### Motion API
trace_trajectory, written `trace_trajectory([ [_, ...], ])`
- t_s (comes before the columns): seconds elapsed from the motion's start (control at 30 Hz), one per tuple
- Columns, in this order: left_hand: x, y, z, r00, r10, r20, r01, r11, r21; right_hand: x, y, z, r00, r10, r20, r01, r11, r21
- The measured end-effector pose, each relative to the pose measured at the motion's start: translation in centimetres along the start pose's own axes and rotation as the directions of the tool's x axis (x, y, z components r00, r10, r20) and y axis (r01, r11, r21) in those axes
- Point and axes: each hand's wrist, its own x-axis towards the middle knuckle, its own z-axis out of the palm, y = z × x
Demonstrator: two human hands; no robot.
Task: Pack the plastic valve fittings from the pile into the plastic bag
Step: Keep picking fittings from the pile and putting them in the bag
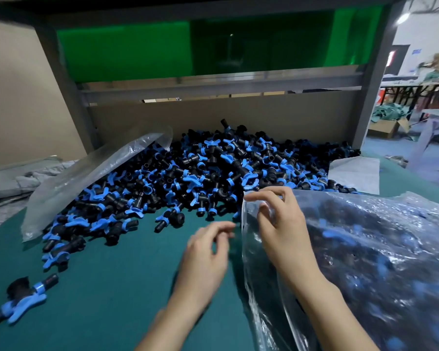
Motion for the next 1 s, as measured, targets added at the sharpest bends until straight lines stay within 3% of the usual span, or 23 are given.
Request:
trace_trajectory([
  [0.03,-1.2,-1.3,-1.3,1.000,0.021,0.005,-0.021,0.994,0.104,-0.1,0.3,0.1,1.000,0.014,0.011,-0.013,1.000,-0.024],
  [0.13,-0.3,-5.6,-4.4,0.964,-0.234,-0.130,0.267,0.832,0.487,-0.3,0.7,0.3,0.999,0.036,0.029,-0.033,0.996,-0.085],
  [0.2,0.0,-6.2,-3.8,0.906,-0.374,-0.196,0.421,0.759,0.497,-0.4,0.8,0.4,0.999,0.036,0.034,-0.032,0.991,-0.127],
  [0.3,1.6,-7.9,-5.3,0.868,-0.456,-0.198,0.488,0.705,0.514,-0.7,0.9,0.6,0.998,0.038,0.040,-0.030,0.983,-0.184],
  [0.5,2.8,-8.8,-4.8,0.888,-0.426,-0.173,0.444,0.695,0.566,-1.2,1.3,0.7,0.998,0.041,0.054,-0.027,0.971,-0.238],
  [0.6,2.0,-9.1,-5.2,0.897,-0.405,-0.177,0.442,0.832,0.335,-1.4,1.4,0.9,0.997,0.031,0.067,-0.010,0.958,-0.288],
  [0.7,0.6,-8.4,-5.3,0.942,-0.300,-0.148,0.318,0.941,0.115,-1.6,1.4,1.2,0.995,0.026,0.100,0.010,0.939,-0.343],
  [0.87,-1.8,-5.7,-4.9,0.994,-0.061,-0.093,0.072,0.989,0.125,-2.0,1.5,1.4,0.985,0.020,0.174,0.061,0.894,-0.443],
  [1.0,-2.4,-4.7,-4.3,0.998,0.041,-0.042,-0.033,0.982,0.184,-2.1,1.7,1.6,0.982,-0.025,0.188,0.116,0.863,-0.492],
])
